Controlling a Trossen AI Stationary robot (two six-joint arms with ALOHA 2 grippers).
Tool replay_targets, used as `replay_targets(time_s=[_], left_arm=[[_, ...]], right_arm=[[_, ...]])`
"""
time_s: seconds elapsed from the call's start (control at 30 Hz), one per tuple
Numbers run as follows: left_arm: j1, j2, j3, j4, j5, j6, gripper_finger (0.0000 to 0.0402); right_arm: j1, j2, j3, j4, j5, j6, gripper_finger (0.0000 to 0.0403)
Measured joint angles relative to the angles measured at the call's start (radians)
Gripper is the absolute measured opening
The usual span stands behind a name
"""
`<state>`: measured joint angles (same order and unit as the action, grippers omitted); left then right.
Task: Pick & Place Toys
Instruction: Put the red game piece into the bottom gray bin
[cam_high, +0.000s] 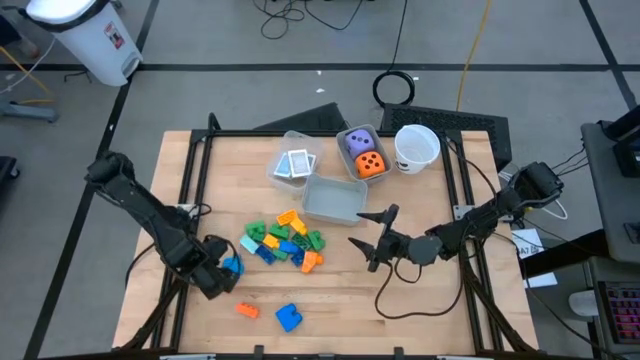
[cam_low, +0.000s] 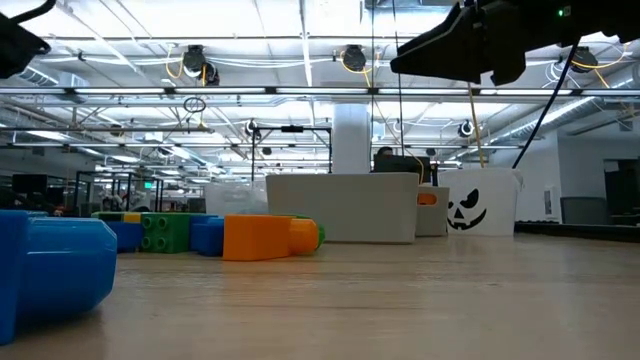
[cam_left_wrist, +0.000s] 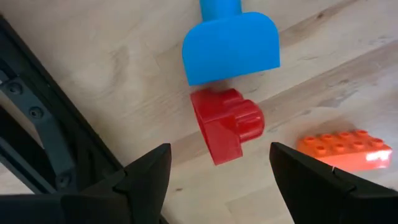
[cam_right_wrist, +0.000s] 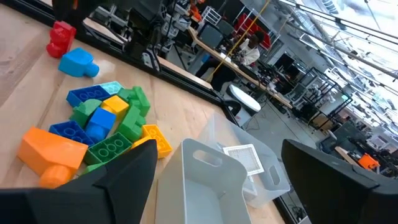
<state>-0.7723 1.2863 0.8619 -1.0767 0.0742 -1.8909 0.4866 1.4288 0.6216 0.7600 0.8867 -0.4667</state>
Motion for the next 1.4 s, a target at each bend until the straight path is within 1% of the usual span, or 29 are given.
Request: replay_targets(time_s=[0.13,0.4,0.57,0.73,0.97,1.07,1.13,1.2,1.4], left_arm=[[-0.005,0.028,0.000,0.008,-0.003,-0.016,0.0274],[-0.005,0.084,-0.002,0.008,-0.005,-0.105,0.0273],[-0.005,0.121,-0.002,0.045,-0.029,-0.108,0.0273],[-0.005,0.146,-0.002,0.050,-0.029,-0.124,0.0273],[-0.005,0.152,-0.002,0.052,0.012,-0.159,0.0273],[-0.005,0.152,-0.002,0.052,0.013,-0.163,0.0268],[-0.005,0.152,-0.002,0.052,0.013,-0.166,0.0253],[-0.005,0.152,-0.002,0.052,0.013,-0.172,0.0229],[-0.005,0.151,-0.002,0.053,0.006,-0.176,0.0131]], right_arm=[[0.000,0.000,0.000,0.000,-0.001,0.001,0.0325],[0.000,0.000,0.000,0.000,-0.001,0.003,0.0325],[0.000,0.000,0.000,0.000,-0.001,0.010,0.0325],[0.000,0.000,0.000,0.000,-0.002,0.010,0.0325],[0.000,0.000,0.000,0.000,-0.002,0.010,0.0325],[0.000,0.000,0.000,0.000,-0.002,0.010,0.0325],[0.000,0.000,0.000,0.000,-0.002,0.010,0.0325],[0.000,0.000,0.000,0.000,-0.002,0.010,0.0325],[0.000,0.000,0.000,0.000,-0.002,0.010,0.0325]])
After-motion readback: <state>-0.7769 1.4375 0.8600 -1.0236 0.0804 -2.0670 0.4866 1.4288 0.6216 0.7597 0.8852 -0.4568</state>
